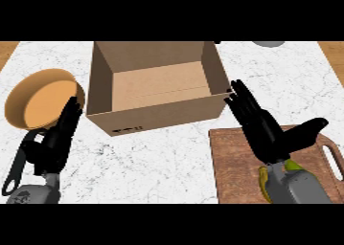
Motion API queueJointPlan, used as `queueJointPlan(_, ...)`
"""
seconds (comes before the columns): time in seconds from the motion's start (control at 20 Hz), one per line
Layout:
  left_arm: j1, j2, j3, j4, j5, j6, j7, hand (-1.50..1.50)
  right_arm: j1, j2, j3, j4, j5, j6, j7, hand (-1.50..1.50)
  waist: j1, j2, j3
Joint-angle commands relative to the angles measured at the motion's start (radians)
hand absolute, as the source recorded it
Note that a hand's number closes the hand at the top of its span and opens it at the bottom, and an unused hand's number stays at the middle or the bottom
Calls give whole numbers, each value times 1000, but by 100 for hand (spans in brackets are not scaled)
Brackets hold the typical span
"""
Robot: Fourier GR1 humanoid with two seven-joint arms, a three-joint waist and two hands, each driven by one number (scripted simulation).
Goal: Pick the pear from the cutting board and place it in the cardboard box
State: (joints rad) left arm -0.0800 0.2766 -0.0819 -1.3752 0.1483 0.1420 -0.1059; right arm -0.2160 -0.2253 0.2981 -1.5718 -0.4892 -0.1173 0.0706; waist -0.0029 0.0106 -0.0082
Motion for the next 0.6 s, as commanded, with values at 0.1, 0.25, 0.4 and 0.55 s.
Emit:
queueJointPlan(0.1,-14,70,29,-19,-65,22,60,0,-102,-115,-213,63,-116,148,9,-150,8,-9,9)
queueJointPlan(0.25,40,115,0,-88,-164,92,84,0,-132,-228,-351,185,-177,278,-68,-150,29,-7,13)
queueJointPlan(0.4,36,93,-15,-59,-126,47,109,0,-8,-324,-236,271,183,-2,-2,150,9,-5,10)
queueJointPlan(0.55,98,50,-57,-96,-180,97,111,0,62,-244,-324,300,70,39,-122,-150,4,-11,9)
